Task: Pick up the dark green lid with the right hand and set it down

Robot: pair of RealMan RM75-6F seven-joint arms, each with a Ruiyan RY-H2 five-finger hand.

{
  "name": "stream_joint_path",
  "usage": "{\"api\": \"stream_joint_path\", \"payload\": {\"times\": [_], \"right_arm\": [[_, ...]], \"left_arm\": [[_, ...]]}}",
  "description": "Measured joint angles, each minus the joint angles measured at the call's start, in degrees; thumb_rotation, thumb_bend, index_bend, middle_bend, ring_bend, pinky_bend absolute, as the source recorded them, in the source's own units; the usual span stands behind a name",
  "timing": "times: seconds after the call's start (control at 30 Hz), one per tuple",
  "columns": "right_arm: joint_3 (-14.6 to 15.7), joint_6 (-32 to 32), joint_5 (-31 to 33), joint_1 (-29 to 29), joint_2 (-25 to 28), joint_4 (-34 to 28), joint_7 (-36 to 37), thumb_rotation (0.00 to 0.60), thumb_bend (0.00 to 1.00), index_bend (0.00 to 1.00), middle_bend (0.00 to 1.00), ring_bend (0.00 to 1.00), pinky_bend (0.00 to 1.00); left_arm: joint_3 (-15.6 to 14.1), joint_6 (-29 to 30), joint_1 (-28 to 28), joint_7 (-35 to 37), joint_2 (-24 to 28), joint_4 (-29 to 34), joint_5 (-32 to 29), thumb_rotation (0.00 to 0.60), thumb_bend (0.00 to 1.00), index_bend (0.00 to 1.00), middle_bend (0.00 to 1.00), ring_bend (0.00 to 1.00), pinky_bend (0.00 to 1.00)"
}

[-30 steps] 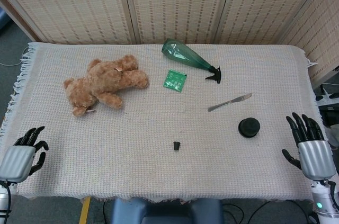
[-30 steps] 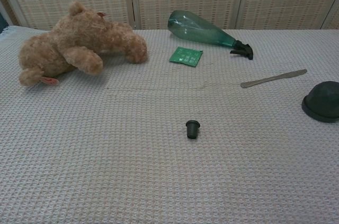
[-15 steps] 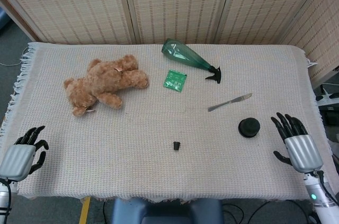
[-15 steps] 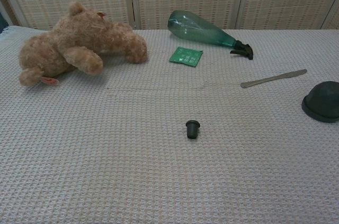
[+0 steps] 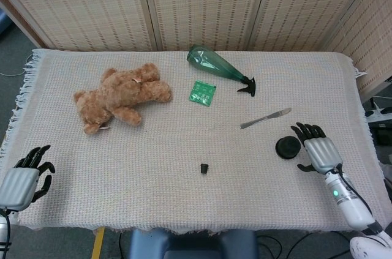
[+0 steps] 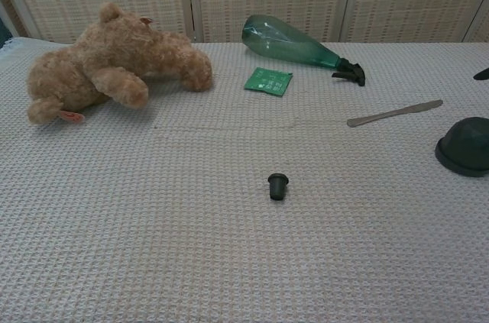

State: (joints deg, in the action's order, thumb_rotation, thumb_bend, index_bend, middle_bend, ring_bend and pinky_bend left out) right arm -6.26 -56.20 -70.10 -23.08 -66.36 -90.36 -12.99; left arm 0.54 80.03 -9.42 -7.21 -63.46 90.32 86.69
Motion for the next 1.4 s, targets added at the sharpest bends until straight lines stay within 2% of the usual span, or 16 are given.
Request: {"api": "stream_joint_path", "payload": {"times": [0.27, 0.47, 0.73, 0.9, 1.03, 1.1, 1.17, 1.27, 1.4], "right_arm": [[-1.22, 11.14, 12.14, -5.67, -1.66, 2.68, -2.02, 0.600, 0.08, 0.00, 0.00, 0.00, 0.05], [-1.05, 14.58, 21.18, -9.94, -4.14, 6.54, -5.32, 0.600, 0.08, 0.00, 0.00, 0.00, 0.05], [1.25, 17.03, 25.72, -13.12, -6.38, 8.83, -7.61, 0.600, 0.08, 0.00, 0.00, 0.00, 0.05], [2.23, 16.43, 25.92, -13.56, -7.16, 9.56, -7.76, 0.600, 0.08, 0.00, 0.00, 0.05, 0.12], [2.99, 15.30, 26.27, -13.71, -8.08, 10.59, -8.33, 0.600, 0.08, 0.01, 0.04, 0.14, 0.21], [3.27, 14.56, 26.28, -13.66, -8.52, 11.06, -8.46, 0.600, 0.08, 0.05, 0.09, 0.21, 0.29], [3.47, 13.60, 26.13, -13.53, -8.97, 11.50, -8.63, 0.600, 0.08, 0.11, 0.16, 0.30, 0.42], [3.65, 11.79, 25.67, -13.20, -9.74, 12.22, -8.86, 0.600, 0.08, 0.20, 0.26, 0.42, 0.57], [3.76, 9.07, 24.41, -12.47, -10.75, 13.16, -9.01, 0.600, 0.08, 0.30, 0.37, 0.55, 0.68]], "left_arm": [[-0.14, 0.03, 0.06, 0.29, 0.20, 0.07, 0.27, 0.600, 0.54, 0.50, 0.10, 0.10, 0.31], [-0.22, -0.09, 0.02, 0.27, 0.23, 0.11, 0.37, 0.600, 0.54, 0.50, 0.10, 0.10, 0.31], [-0.25, 0.12, 0.11, 0.31, 0.29, 0.17, 0.53, 0.600, 0.53, 0.49, 0.10, 0.10, 0.31], [-0.29, 0.13, 0.11, 0.44, 0.33, 0.16, 0.63, 0.600, 0.53, 0.50, 0.10, 0.10, 0.31], [-0.31, 0.23, 0.15, 0.47, 0.34, 0.17, 0.75, 0.600, 0.53, 0.49, 0.10, 0.10, 0.31], [-0.34, 0.25, 0.16, 0.49, 0.34, 0.16, 0.81, 0.600, 0.53, 0.50, 0.10, 0.10, 0.31], [-0.36, 0.19, 0.15, 0.49, 0.35, 0.15, 0.80, 0.600, 0.53, 0.50, 0.10, 0.10, 0.31], [-0.36, 0.15, 0.14, 0.46, 0.35, 0.16, 0.80, 0.600, 0.53, 0.50, 0.10, 0.10, 0.31], [-0.33, 0.16, 0.14, 0.48, 0.34, 0.15, 0.78, 0.600, 0.53, 0.50, 0.10, 0.10, 0.31]]}}
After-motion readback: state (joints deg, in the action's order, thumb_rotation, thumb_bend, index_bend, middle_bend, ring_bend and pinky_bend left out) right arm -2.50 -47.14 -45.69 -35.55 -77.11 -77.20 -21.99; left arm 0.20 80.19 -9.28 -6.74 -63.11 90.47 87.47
